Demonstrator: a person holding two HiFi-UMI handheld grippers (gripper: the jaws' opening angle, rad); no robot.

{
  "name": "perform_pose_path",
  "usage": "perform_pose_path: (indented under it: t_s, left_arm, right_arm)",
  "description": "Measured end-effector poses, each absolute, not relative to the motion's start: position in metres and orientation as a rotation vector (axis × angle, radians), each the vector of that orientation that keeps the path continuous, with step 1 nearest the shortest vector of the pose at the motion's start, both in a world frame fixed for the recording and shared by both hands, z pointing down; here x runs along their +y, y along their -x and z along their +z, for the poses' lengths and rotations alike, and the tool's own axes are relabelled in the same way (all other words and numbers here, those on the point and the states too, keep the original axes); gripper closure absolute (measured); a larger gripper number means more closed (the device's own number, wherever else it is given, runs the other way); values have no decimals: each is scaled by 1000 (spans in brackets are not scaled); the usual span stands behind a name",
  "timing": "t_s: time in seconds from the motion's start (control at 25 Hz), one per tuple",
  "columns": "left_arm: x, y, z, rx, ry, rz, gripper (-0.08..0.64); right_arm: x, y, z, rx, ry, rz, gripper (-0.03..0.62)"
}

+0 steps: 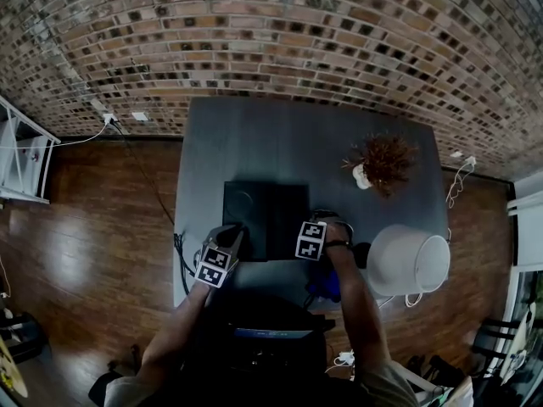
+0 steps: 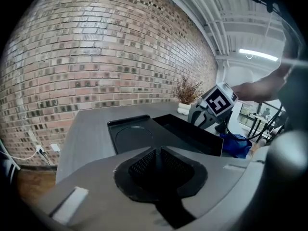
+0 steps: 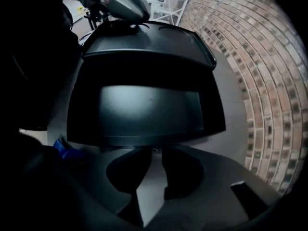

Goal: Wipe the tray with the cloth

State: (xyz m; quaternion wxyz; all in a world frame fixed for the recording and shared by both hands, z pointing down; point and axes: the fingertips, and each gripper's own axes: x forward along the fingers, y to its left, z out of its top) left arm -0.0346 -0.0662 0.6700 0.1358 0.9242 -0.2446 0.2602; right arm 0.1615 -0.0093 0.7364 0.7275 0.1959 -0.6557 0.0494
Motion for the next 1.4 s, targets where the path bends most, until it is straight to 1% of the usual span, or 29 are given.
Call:
perform_pose_path:
  t_s: [0.16, 0.28, 0.4, 0.48, 0.56, 0.6, 0.68, 0.76, 0.84, 0.88, 0.92, 0.96, 1.04, 1.2, 1.4]
  left_arm:
    - [-65, 34, 670, -720, -2688, 756, 518]
    - [-64, 36, 671, -717, -2689, 764, 518]
    - [-67, 37, 669, -722, -2688, 762, 518]
    - [-69, 39, 668, -739, -2683, 752, 518]
    - [-69, 42, 667, -738, -2677, 741, 518]
    - [-69, 43, 666, -734, -2676, 736, 518]
    - [-72, 44, 664, -736, -2676, 726, 518]
    - [-73, 44, 662, -748, -2673, 711, 519]
    - [-73, 44, 660, -753, -2672, 689, 559]
    - [-74, 44, 660, -749, -2671, 677, 559]
    - [-74, 43, 659, -743, -2669, 668, 560]
    - [-74, 43, 659, -736, -2667, 663, 560]
    - [-73, 42, 660, -725, -2666, 666, 558]
    - [-71, 44, 664, -719, -2678, 694, 558]
    - [-66, 37, 664, -722, -2701, 712, 557]
  right_arm:
    - [-5, -160, 745, -1435, -458, 147, 517]
    - [-8, -174, 740, -1373, -578, 166, 484]
    - [-20, -200, 713, -1232, -779, 104, 485]
    - [-32, -203, 676, -1192, -975, 26, 487]
    - [-34, -178, 633, -1311, -1182, 17, 488]
    - [-29, -157, 614, -1445, -1266, 66, 491]
    - [-15, -109, 583, -1806, -1353, 241, 487]
    - [12, -80, 568, -2060, -1364, 407, 485]
    - [50, -81, 576, -2047, -1361, 453, 476]
    - [71, -89, 591, -1977, -1352, 467, 431]
    - [94, -102, 609, -1896, -1345, 500, 339]
    - [116, -118, 628, -1815, -1347, 552, 321]
    - [157, -151, 658, -1660, -1371, 657, 259]
    - [193, -197, 692, -1442, -1381, 695, 259]
    - [190, -207, 743, -1458, -1389, 995, 260]
